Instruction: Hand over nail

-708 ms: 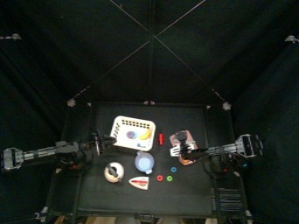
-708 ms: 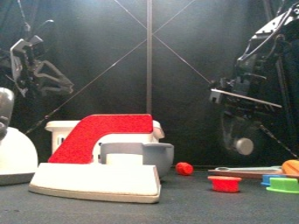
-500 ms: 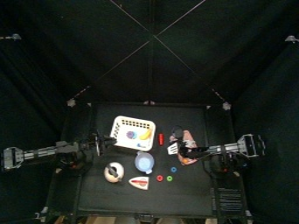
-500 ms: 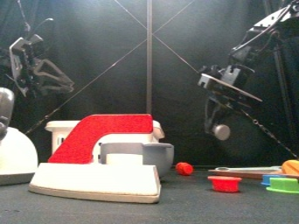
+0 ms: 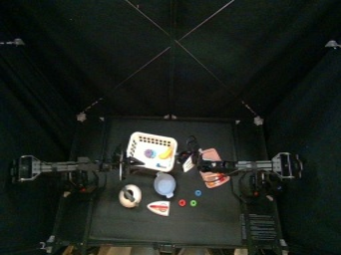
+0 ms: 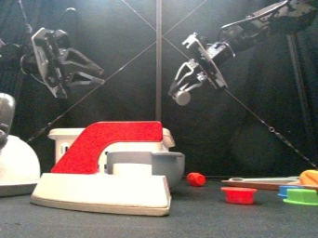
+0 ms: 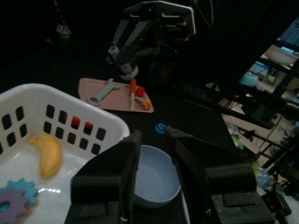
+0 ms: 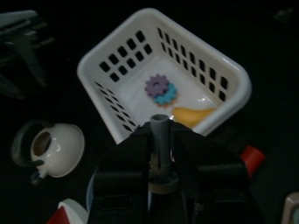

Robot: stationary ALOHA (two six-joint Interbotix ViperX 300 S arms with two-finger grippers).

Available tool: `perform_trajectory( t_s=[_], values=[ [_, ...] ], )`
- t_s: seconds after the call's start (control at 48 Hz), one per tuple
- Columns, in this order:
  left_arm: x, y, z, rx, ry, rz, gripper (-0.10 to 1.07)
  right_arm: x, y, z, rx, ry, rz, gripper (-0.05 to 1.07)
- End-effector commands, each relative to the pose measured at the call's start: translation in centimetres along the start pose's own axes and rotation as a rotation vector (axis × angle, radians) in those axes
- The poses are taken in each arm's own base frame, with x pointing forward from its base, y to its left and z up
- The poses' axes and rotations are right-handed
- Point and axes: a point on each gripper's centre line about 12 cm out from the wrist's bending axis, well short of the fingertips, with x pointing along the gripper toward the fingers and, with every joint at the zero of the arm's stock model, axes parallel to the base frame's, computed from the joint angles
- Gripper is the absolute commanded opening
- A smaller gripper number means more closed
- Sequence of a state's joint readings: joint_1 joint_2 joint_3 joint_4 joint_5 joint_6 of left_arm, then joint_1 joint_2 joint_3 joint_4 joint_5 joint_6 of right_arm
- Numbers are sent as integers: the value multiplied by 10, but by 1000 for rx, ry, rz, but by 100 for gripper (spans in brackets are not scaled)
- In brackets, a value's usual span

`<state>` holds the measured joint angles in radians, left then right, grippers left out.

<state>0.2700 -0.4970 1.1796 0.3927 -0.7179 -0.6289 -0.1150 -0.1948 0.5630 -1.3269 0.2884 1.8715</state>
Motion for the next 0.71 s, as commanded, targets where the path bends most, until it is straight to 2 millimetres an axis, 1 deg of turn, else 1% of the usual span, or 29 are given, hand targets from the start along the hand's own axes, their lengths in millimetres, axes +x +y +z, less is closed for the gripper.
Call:
perform_trajectory(
  t_s=[0.0, 0.104, 0.208, 0.417, 0.688],
  values=[
    [10, -7, 14, 15, -85, -63, 88, -2, 15, 20, -17, -46, 60, 50],
    [17, -9, 15, 20, -130, -106, 96, 1, 22, 26, -25, -56, 83, 50],
    [28, -4, 11, 16, -147, -111, 99, 5, 28, 29, -27, -61, 95, 50],
    [54, 9, 5, -13, -188, -93, 99, 14, 36, 35, -35, -71, 107, 50],
    [76, 18, -3, -47, -256, -115, 99, 21, 45, 34, -41, -64, 127, 50]
  ],
)
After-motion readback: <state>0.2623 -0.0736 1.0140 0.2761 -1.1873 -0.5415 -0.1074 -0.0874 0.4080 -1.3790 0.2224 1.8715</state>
